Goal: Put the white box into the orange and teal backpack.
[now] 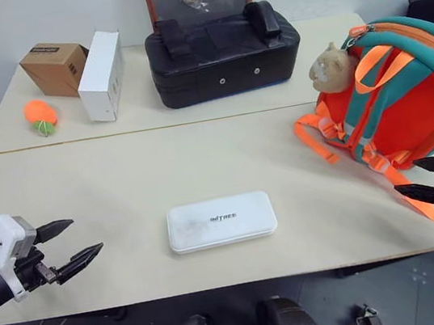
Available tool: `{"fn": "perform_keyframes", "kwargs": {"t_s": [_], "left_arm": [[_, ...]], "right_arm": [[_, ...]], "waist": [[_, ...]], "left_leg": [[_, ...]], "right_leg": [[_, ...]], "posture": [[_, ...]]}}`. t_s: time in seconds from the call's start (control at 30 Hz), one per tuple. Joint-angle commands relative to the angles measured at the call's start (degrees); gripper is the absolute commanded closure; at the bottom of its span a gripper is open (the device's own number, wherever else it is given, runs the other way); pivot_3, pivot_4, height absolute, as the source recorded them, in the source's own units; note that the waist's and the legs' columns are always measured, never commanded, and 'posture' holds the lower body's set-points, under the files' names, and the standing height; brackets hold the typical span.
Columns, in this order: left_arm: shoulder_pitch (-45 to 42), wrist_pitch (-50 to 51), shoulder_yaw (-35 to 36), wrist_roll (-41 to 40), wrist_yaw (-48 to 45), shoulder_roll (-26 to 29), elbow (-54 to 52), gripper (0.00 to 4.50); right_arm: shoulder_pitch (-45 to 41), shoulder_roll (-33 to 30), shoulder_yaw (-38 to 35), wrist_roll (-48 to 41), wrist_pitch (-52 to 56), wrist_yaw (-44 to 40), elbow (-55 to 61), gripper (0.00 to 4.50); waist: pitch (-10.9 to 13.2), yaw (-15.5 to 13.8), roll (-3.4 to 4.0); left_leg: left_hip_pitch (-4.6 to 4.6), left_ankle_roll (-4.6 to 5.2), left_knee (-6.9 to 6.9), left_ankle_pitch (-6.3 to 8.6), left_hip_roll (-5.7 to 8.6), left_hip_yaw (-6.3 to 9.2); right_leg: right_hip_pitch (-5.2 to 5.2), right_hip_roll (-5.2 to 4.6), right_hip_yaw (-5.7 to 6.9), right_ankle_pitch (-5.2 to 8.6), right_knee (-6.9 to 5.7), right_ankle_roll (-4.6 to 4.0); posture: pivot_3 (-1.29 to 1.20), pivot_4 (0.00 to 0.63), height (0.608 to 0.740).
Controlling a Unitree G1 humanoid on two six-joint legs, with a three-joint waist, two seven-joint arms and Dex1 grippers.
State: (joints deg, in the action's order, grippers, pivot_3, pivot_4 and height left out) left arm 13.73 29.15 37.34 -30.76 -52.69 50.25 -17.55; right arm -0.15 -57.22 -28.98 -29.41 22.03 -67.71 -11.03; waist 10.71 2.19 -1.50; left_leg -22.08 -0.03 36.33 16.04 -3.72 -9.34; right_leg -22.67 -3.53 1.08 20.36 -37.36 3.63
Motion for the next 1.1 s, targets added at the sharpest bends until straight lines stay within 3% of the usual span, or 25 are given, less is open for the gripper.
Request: {"fn": "perform_keyframes", "kwargs": {"t_s": [0.03,0.4,0.53,0.57,0.63,0.8,1.0,1.07,1.1], "left_arm": [[-0.5,-0.1,1.6,-0.5,0.9,-0.1,-0.9,0.05],[1.7,0.5,0.1,0.3,0.4,0.3,-1.7,0.05],[1.0,1.9,-2.6,-0.8,0.6,0.0,-5.3,0.05],[1.0,2.1,-4.3,-0.7,0.5,-0.1,-6.4,0.01],[0.6,1.4,-8.7,0.5,-0.1,0.1,-7.8,0.42],[-3.0,-1.6,-19.6,4.9,-1.5,0.7,-6.7,1.90],[-13.7,-6.1,-32.4,12.9,-1.5,-0.4,0.2,3.76],[-17.2,-6.5,-34.9,14.1,-1.7,-1.0,1.9,4.42],[-18.5,-6.4,-35.8,14.4,-2.1,-1.0,2.4,4.47]], "right_arm": [[-0.3,0.2,-0.9,-0.3,-0.8,0.0,0.8,0.00],[0.7,0.2,-0.9,-0.3,-0.4,1.0,2.4,0.00],[1.1,0.9,0.5,-2.8,1.8,-0.3,8.4,0.00],[1.1,1.3,1.6,-3.4,2.5,-0.5,10.6,0.18],[0.6,2.3,5.0,-3.8,3.2,-0.8,15.1,0.56],[-3.9,4.1,15.0,-1.8,2.8,-1.0,21.2,2.37],[-14.2,7.1,27.8,4.9,-0.8,-2.2,18.1,4.43],[-16.7,8.1,30.9,7.3,-2.1,-2.6,16.0,4.50],[-17.7,8.4,32.2,8.4,-2.8,-2.9,15.1,4.50]], "waist": [[0.0,0.1,0.00],[0.0,1.0,0.00],[0.0,1.0,0.00],[0.0,1.0,0.00],[0.0,1.0,0.00],[0.0,1.0,0.00],[0.0,0.9,0.00],[0.0,0.8,0.00],[0.0,0.8,0.00]], "left_leg": [[0.01,0.00,0.00,0.00,0.00,-0.01],[0.02,-0.04,-0.01,-0.04,0.00,0.00],[0.03,-0.05,-0.01,-0.07,0.00,0.00],[0.04,-0.05,-0.01,-0.07,0.00,0.01],[0.07,-0.06,-0.01,-0.07,-0.01,0.01],[0.11,-0.08,0.00,-0.11,0.00,0.01],[0.16,0.00,0.07,-0.17,0.02,0.01],[0.11,-0.01,0.09,-0.18,0.02,0.02],[0.11,-0.01,0.11,-0.17,0.02,0.01]], "right_leg": [[0.00,0.00,-0.01,0.00,-0.02,0.00],[0.00,0.01,-0.01,-0.01,-0.06,0.01],[0.01,0.01,-0.01,-0.01,-0.10,0.01],[0.01,0.01,-0.01,-0.01,-0.10,0.01],[0.04,0.02,-0.01,-0.01,-0.11,0.02],[0.06,0.04,-0.03,-0.01,-0.16,0.02],[0.09,0.03,-0.03,-0.03,-0.24,0.02],[0.04,0.03,-0.02,-0.03,-0.27,0.02],[0.05,0.02,-0.02,-0.03,-0.28,0.02]], "posture": [[0.00,0.150,0.740],[0.00,0.150,0.740],[0.00,0.150,0.740],[0.00,0.150,0.740],[0.00,0.150,0.740],[0.00,0.150,0.740],[0.00,0.150,0.740],[0.00,0.150,0.740],[0.00,0.150,0.740]]}}
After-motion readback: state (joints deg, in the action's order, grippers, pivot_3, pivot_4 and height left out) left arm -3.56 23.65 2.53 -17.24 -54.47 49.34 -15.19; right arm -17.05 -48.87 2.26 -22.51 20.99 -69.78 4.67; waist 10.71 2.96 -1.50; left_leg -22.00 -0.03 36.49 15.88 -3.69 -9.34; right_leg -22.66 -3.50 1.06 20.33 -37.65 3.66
